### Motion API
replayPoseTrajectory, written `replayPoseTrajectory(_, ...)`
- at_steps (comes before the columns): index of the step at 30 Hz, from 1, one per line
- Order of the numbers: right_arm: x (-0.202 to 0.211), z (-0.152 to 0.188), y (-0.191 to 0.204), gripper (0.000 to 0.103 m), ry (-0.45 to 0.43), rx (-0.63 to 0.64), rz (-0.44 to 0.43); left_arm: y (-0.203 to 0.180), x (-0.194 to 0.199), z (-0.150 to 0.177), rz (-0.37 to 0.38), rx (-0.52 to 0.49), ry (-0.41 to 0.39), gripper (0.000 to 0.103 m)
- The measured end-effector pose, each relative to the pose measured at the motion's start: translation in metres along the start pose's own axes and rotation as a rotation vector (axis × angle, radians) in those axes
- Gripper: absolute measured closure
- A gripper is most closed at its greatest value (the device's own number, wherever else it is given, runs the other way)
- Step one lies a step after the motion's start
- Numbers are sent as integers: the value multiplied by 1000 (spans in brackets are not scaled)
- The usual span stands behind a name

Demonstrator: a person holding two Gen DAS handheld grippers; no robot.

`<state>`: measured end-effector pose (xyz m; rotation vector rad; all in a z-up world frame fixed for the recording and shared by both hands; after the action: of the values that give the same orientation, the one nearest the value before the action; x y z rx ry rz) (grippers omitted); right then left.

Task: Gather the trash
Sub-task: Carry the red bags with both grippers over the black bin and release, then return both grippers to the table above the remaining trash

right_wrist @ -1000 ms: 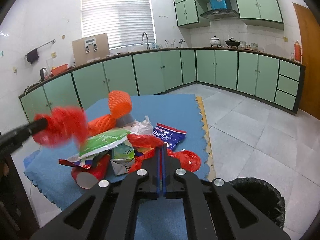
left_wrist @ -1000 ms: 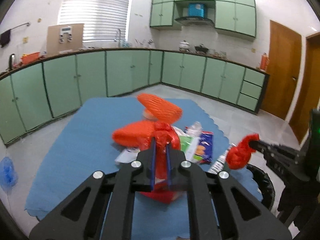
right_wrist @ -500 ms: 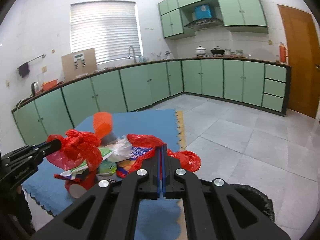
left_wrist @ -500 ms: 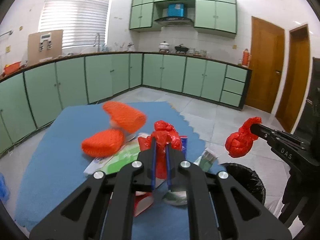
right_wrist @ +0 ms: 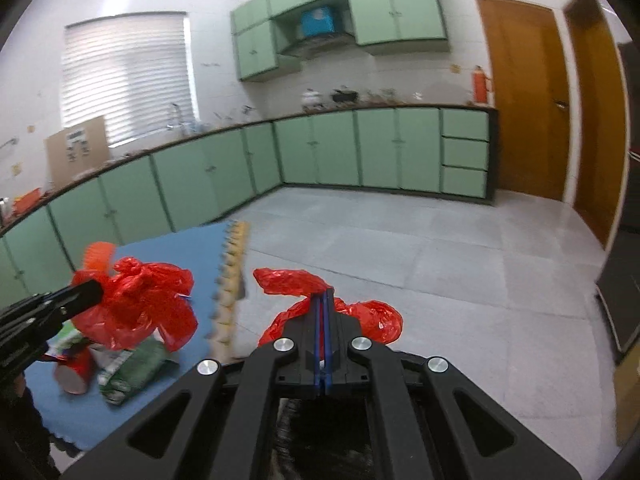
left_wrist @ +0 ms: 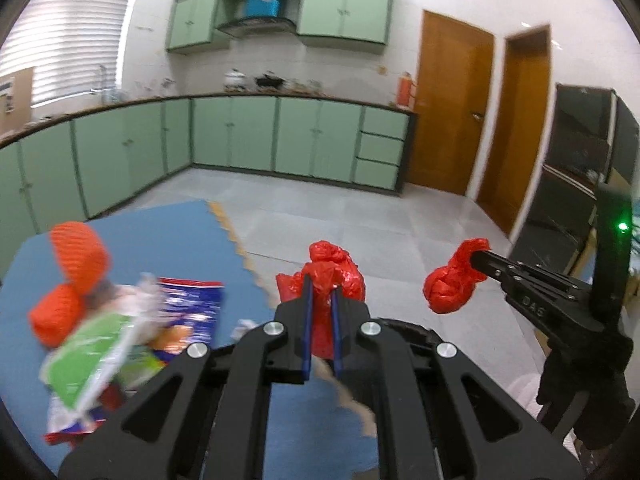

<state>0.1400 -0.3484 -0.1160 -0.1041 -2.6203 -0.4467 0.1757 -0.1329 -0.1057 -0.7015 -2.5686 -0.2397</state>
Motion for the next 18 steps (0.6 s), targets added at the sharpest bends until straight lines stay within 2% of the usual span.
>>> replayPoseTrajectory(4, -16, 12, -34, 96, 53, -34, 63, -28, -38, 6, 78, -16, 56, 93)
replayPoseTrajectory(5, -20, 16, -43, 86, 68, -45, 82, -35, -49, 7, 97, -19, 75, 92)
replayPoseTrajectory(6, -21, 19, -51, 73, 75, -57, 98, -39, -54, 8, 103, -19, 85, 86)
replayPoseTrajectory(9, -22, 23, -65, 62, 82, -75, 130, -45, -67, 10, 130, -13, 101, 67)
replayPoseTrajectory(11, -21, 21, -72, 59, 78, -87, 142, -47, -73, 11, 141, -8, 108, 66)
replayPoseTrajectory(15, -16, 17, -76, 49, 55, -103, 156, -45, -73, 8, 139, -8, 103, 62)
replayPoseTrajectory(18, -13, 13, -67, 38, 36, -98, 155, -34, -60, 4, 99, -17, 76, 56)
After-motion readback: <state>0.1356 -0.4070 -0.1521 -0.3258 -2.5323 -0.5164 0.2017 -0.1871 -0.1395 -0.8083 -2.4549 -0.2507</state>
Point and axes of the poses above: each gripper's, at about its wrist camera, not at the fingertips, and x roughly against the way its jaws point, y to its left, z to its underside, the point moved 6 cm from there along -x, roughly the way its jaws point, and after that the axes turned 10 degrees about -x, right-handed, at the moved point
